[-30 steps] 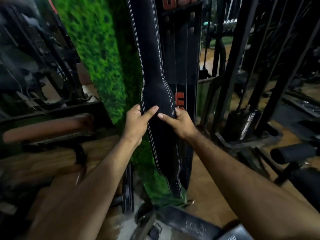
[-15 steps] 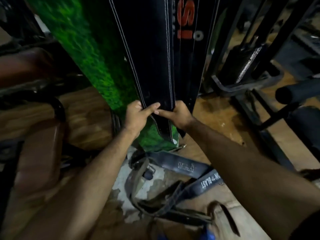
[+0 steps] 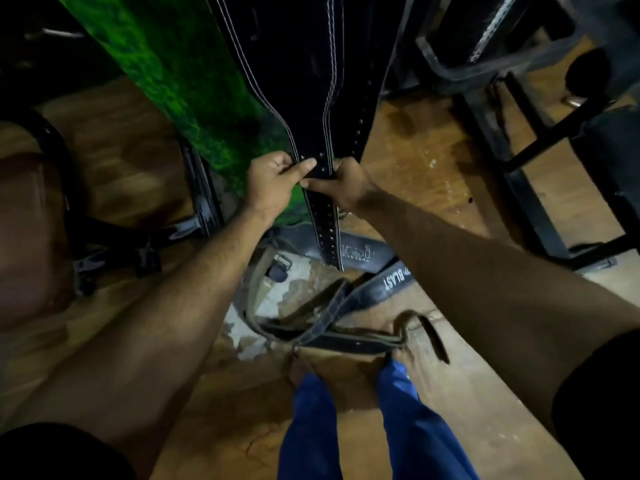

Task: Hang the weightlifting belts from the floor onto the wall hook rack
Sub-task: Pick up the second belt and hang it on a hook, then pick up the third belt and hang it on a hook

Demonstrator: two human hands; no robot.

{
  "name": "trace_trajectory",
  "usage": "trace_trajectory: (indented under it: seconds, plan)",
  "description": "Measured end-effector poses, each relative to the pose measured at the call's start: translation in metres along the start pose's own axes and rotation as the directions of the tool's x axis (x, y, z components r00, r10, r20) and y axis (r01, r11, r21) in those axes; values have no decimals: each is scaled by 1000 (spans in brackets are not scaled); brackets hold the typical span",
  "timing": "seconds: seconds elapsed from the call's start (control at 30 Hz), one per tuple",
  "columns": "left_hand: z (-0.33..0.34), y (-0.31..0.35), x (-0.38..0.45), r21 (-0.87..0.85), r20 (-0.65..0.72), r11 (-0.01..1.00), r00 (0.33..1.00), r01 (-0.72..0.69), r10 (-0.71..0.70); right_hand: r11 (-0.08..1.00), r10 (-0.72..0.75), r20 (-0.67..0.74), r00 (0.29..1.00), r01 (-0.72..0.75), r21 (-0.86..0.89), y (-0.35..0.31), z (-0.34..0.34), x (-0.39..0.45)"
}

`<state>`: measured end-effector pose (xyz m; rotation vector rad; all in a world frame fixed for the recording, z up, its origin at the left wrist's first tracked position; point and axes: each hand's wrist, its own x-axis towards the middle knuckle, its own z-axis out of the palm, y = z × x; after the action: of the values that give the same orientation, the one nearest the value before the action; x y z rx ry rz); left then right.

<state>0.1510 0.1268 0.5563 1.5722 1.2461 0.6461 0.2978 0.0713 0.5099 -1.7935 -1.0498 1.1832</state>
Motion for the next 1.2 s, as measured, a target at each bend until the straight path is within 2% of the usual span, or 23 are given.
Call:
trace_trajectory:
  seconds: [0.07,0.17,0.23,0.3,0.37,0.5,0.73,1.03,1.2]
  plan:
    - [12,-25,-12,85,-20,988,991,132,-130,979,152,-62,986,-141,148,19,5,-14]
    - [25,-69,-40,168,-101,901,916,400,-388,859,388,-206,899,-271,434,52,7,-42]
    - [34,-89,-58,176,-43,867,883,467,-467,822,492,-228,840,-362,440,75,10,-59]
    - [44,-105,-71,172,59,858,865,483,-499,776,548,-138,825,-439,453,91,14,-76]
    - [55,-111,-80,141,136,855,846,498,-515,690,577,-51,815,-453,564,100,19,-87]
    - [79,-116,-91,113,229,834,802,540,-551,643,602,-49,797,-447,622,119,26,-107]
    - [115,-141,-101,95,261,811,772,577,-579,520,700,-30,714,-481,706,169,19,-111]
    - [155,-211,-107,216,281,763,709,610,-647,518,754,27,656,-619,590,247,35,-96]
    - [177,-290,-102,302,255,728,684,615,-684,543,733,90,674,-659,520,311,79,-78]
